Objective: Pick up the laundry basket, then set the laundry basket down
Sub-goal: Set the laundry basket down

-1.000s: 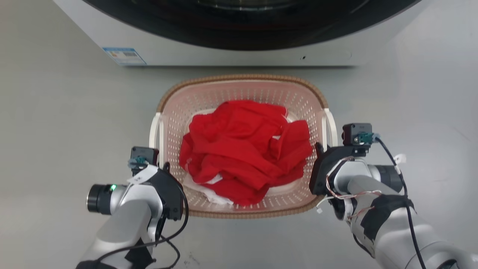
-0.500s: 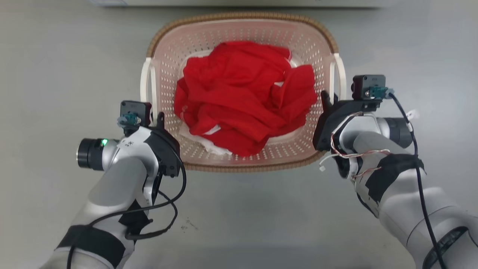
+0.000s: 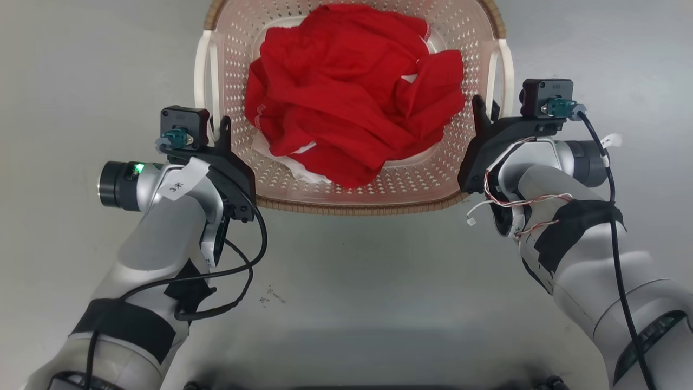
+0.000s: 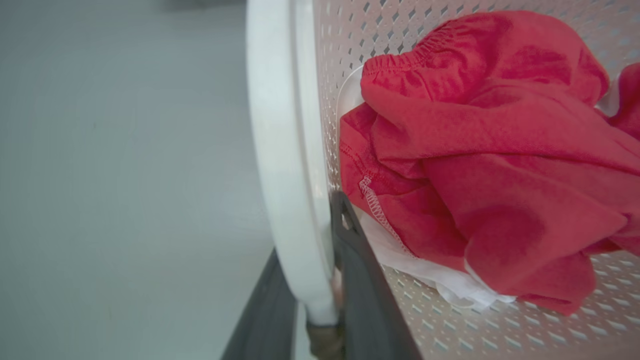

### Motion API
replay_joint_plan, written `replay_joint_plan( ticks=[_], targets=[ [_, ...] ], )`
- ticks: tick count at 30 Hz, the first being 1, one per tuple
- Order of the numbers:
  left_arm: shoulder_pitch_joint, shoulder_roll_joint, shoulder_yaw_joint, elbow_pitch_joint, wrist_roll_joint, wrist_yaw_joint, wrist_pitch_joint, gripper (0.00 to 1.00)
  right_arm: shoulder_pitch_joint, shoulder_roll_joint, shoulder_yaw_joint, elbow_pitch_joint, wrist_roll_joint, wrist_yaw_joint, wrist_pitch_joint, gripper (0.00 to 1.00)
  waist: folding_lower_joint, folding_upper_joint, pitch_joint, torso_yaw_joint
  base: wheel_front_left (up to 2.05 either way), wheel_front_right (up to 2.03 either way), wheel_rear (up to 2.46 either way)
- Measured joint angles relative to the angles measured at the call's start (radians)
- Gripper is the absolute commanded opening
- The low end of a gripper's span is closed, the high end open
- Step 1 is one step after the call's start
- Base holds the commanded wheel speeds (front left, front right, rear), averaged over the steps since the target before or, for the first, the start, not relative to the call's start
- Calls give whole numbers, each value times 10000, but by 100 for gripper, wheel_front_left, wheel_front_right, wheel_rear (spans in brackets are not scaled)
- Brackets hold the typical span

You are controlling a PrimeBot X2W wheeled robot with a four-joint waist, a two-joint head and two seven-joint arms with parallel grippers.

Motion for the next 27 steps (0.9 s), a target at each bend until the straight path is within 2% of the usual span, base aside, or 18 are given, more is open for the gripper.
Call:
replay_joint_plan(
  ticks=[14,15,16,17,18,19,20,21,22,23,27],
  targets=[
    [-402,8,25,245,176,2,-431,0,-358,-4,94,-25,-86,0,-282,2,-1,-1,524,-12,0,0,0],
    [-408,8,25,265,176,2,-435,0,-358,-2,102,-25,-86,0,-293,18,-2,-2,533,-8,0,0,0],
    [-409,6,25,286,176,2,-481,0,-358,-2,113,-23,-88,0,-339,27,-2,-2,541,-4,0,0,0],
    [-415,6,27,303,176,0,-523,0,-358,-2,127,-15,-92,0,-351,45,-2,-2,548,-1,0,0,0],
    [-431,2,27,313,178,0,-537,11,-358,0,142,-13,-92,0,-355,65,-2,-2,553,4,0,0,0],
    [-449,-8,27,330,178,0,-560,35,-358,0,153,-12,-94,2,-366,94,-2,-2,555,7,0,0,0],
    [-459,-12,23,349,186,0,-564,43,-358,6,161,-10,-96,4,-384,100,-2,-2,556,10,0,0,0],
    [-458,-29,17,372,188,0,-566,52,-359,19,169,-10,-104,15,-397,100,-2,-1,555,12,0,0,0],
    [-458,-58,17,382,192,0,-583,87,-359,42,182,-8,-105,27,-403,100,-2,-1,552,15,0,0,0],
    [-458,-92,17,387,201,0,-610,98,-360,88,196,-6,-105,65,-430,100,-2,-2,548,18,0,0,0],
    [-491,-146,29,445,201,-2,-685,100,-363,144,226,42,-121,86,-470,100,-2,-1,505,22,0,0,0]
  ],
)
